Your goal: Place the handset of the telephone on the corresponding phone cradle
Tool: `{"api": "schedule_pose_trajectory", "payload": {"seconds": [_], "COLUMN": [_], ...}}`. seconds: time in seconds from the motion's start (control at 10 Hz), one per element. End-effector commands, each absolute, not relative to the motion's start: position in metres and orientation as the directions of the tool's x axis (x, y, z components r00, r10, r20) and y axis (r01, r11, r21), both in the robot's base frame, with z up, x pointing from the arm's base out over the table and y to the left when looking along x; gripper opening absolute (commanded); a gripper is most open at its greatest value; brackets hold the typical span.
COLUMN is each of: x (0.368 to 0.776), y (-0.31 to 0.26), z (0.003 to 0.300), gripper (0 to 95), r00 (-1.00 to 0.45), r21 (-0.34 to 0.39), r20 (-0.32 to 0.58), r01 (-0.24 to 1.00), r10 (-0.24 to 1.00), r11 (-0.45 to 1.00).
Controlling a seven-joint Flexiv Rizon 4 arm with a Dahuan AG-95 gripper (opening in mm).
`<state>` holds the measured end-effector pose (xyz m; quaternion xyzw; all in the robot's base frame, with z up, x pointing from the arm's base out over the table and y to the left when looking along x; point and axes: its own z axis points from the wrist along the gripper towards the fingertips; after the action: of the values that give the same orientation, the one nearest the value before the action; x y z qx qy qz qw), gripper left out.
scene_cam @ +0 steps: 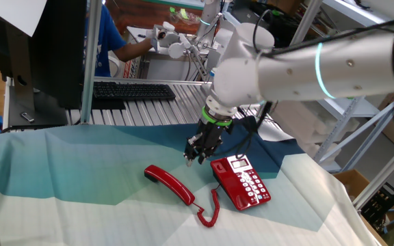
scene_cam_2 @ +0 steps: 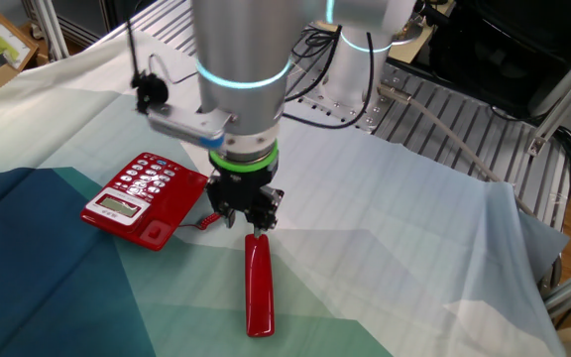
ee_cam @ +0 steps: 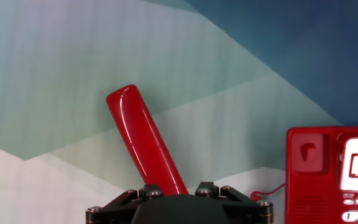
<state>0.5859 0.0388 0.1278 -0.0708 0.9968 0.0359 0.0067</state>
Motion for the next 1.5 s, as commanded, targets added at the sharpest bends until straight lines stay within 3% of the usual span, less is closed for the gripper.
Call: {"api": "schedule_pose_trajectory", "payload": {"seconds": [0.1,0.5,1.5], "x": [0.583,0.586,0.649], "y": [0.040,0.074,0.110], "z": [0.130,0.135,0.128], "gripper": [38.0,38.0,38.0], "r00": [-0.994,-0.998,-0.997], "r21": [0.064,0.070,0.053], "r20": [-0.030,-0.033,-0.018], "r01": [-0.110,-0.056,-0.072], "r10": [-0.108,-0.053,-0.071], "r11": [0.992,0.996,0.996]}}
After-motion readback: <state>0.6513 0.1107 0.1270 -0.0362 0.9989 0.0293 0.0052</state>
